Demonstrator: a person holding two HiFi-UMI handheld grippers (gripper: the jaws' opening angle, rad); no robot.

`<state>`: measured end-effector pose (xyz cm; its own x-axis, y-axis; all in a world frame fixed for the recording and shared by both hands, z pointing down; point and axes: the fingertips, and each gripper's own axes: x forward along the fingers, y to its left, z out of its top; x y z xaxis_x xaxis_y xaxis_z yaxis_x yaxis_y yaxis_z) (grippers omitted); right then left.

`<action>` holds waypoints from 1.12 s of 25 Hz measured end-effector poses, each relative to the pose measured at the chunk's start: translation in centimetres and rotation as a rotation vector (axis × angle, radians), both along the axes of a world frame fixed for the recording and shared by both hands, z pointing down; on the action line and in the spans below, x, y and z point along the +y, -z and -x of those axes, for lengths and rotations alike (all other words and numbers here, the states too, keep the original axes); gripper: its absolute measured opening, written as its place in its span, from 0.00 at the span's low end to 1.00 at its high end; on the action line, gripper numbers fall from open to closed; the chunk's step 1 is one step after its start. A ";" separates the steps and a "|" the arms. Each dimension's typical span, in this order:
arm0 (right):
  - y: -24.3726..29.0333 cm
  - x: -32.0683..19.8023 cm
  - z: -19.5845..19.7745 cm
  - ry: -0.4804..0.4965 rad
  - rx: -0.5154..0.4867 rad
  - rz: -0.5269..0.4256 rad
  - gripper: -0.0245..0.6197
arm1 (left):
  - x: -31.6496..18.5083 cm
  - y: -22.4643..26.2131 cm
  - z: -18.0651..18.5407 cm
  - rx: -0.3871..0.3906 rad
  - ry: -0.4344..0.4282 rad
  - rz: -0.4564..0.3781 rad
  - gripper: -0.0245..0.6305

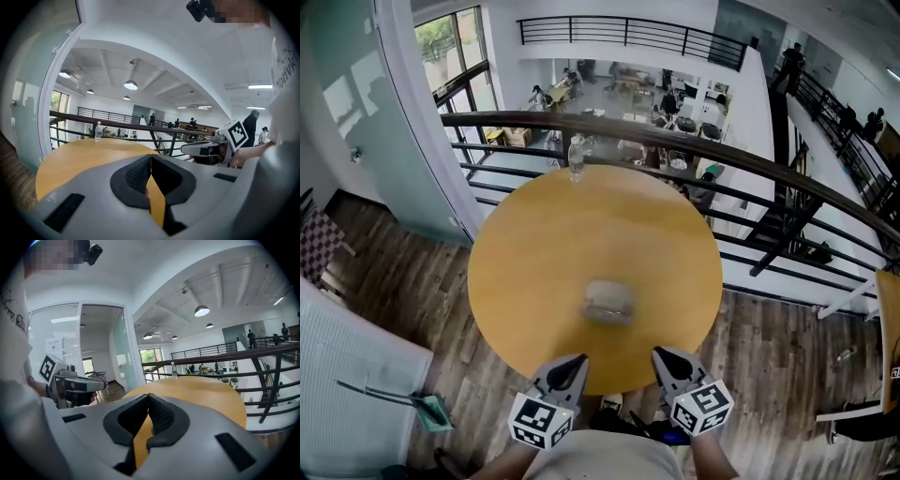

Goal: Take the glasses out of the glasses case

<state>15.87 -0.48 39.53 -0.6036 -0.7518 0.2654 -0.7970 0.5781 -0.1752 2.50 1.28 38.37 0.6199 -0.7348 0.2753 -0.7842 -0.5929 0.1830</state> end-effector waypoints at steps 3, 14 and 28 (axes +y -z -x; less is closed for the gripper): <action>-0.3 -1.9 -0.6 0.018 0.000 0.000 0.08 | -2.0 -0.1 -0.5 0.000 0.021 -0.002 0.07; -0.6 -5.2 0.7 0.069 0.005 0.013 0.08 | -5.3 -0.9 1.2 0.000 0.041 0.024 0.07; -3.4 -9.3 3.9 0.134 0.203 0.030 0.08 | -9.3 -3.1 3.9 -0.014 -0.004 0.067 0.07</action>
<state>11.94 -9.74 42.97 -0.6293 -0.6586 0.4125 -0.7343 0.6778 -0.0380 -1.42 -8.02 41.44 0.6183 -0.7119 0.3330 -0.7848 -0.5827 0.2113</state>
